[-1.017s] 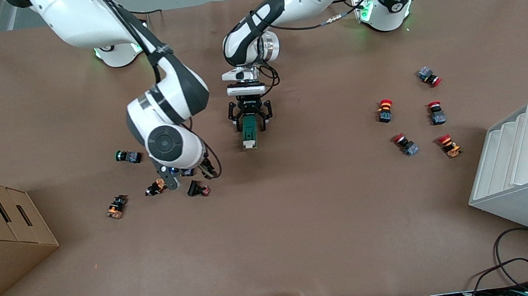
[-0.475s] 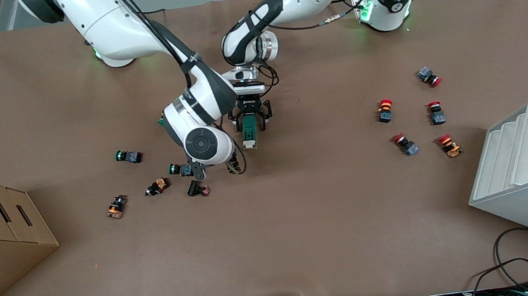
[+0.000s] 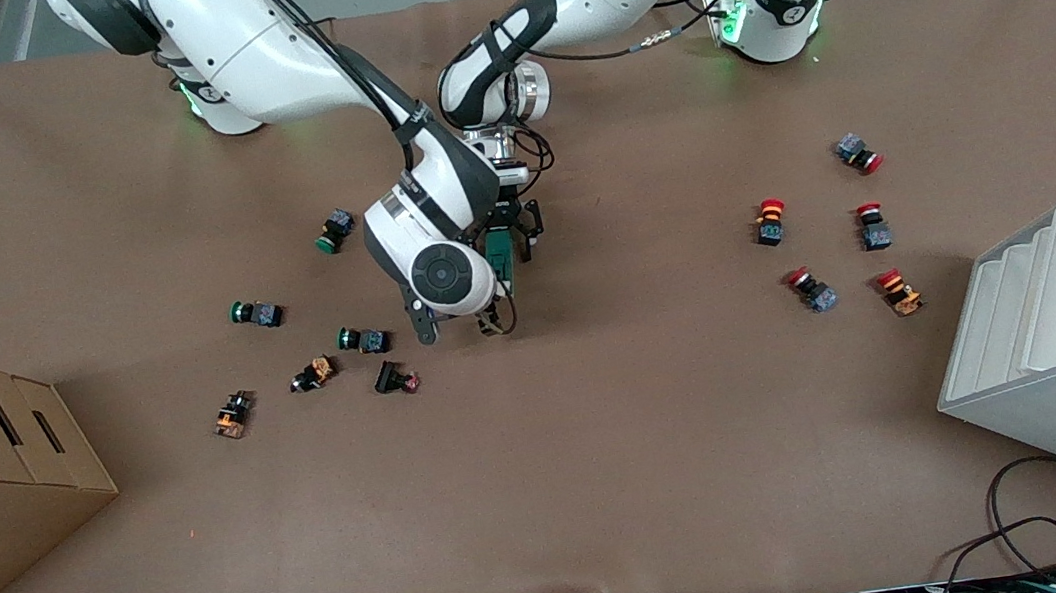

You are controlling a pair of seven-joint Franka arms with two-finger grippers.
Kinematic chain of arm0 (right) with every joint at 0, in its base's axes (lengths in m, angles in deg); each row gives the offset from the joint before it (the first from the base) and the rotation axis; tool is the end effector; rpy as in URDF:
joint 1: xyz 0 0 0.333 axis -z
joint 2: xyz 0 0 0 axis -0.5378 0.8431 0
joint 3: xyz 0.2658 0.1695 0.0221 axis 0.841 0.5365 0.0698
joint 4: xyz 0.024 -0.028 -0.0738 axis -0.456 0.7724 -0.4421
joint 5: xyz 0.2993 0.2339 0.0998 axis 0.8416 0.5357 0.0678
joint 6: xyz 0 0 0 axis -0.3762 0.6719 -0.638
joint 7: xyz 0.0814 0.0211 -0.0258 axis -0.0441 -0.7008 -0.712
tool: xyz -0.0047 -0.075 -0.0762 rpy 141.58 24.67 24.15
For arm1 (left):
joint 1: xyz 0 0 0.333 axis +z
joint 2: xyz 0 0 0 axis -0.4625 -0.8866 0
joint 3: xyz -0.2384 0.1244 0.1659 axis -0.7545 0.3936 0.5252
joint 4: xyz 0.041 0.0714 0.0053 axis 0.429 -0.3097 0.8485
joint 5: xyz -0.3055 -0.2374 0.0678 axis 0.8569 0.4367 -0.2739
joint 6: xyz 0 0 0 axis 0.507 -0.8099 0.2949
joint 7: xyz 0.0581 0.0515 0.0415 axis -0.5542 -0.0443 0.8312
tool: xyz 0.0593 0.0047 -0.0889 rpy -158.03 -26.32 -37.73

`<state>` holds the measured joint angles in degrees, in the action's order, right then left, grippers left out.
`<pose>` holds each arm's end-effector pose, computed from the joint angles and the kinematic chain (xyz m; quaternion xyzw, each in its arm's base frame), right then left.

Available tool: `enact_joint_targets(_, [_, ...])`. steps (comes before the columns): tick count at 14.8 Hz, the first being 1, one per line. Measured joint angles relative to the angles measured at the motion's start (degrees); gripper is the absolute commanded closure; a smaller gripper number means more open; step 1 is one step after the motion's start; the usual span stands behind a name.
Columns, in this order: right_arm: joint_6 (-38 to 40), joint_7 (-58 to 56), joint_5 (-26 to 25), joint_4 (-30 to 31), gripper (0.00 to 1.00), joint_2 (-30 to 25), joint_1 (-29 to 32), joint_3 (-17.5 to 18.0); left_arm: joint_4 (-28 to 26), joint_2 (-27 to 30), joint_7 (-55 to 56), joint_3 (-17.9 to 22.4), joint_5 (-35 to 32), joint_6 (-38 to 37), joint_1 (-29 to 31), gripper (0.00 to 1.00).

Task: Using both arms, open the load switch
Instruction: 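Press the white lever down with the right gripper onto the switch body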

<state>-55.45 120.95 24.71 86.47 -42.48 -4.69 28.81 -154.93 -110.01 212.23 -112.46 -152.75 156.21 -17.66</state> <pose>0.5256 0.4449 0.1995 0.7783 -0.6115 -0.1214 0.0751 0.2597 -0.5669 0.0787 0.8637 -0.0161 0.5035 0.0181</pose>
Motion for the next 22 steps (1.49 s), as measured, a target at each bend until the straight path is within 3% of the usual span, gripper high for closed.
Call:
enact_joint_targets(7, [4.06,0.60,0.04,-1.49,0.00,0.03,-2.22,0.20,0.01,0.00,0.00,0.01,0.00,-0.01,-0.02,0.00])
enact_joint_targets(13, [16.99,0.63,0.11,-6.19,0.00,-0.22,-2.32,0.89,0.01,-0.01,0.00,0.03,0.00,-0.01,-0.04,0.00])
enact_joint_targets(22, [20.24,2.73,0.12,-6.49,0.00,-0.22,-2.46,3.30,0.01,-0.01,0.00,0.07,0.00,-0.01,-0.07,0.00])
